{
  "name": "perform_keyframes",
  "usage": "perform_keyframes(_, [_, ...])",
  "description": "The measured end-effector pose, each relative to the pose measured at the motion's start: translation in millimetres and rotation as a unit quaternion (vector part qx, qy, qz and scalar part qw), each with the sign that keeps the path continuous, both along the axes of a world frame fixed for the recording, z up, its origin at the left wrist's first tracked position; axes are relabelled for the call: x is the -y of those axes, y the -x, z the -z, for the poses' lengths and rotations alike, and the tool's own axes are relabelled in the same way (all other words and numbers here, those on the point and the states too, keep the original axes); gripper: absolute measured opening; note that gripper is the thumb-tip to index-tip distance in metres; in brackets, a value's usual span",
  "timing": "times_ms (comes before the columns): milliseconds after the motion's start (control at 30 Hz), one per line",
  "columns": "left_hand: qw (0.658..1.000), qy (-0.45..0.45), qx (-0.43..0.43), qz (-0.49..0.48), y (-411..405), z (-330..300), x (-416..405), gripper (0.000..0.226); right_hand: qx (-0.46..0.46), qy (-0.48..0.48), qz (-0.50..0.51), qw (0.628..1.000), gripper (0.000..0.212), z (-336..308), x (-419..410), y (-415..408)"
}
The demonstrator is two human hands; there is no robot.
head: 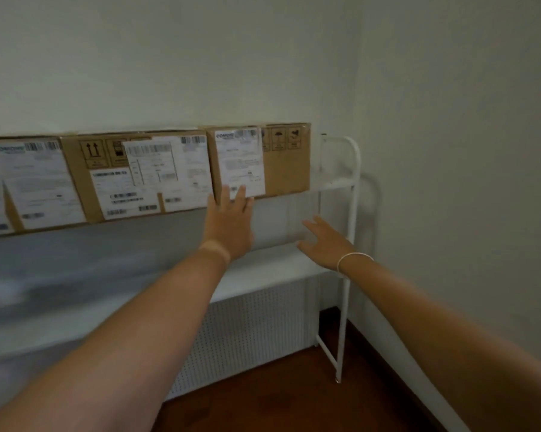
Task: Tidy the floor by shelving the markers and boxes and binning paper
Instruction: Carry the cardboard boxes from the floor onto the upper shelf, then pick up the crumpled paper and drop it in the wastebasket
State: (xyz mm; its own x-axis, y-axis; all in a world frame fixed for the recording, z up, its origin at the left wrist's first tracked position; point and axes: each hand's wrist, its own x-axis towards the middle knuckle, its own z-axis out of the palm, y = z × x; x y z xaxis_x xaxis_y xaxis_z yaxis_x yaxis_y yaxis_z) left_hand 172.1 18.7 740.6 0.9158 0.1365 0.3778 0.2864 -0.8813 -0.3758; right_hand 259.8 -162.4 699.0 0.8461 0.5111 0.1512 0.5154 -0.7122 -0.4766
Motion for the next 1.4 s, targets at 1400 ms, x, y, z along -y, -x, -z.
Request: perform_keyframes(1400, [0.835, 0.177, -0.507, 0.12, 310.0, 531.4, 241.6, 0.083, -0.418, 0.122, 0.219, 0.873, 0.097, 530.5, 281.3, 446.0])
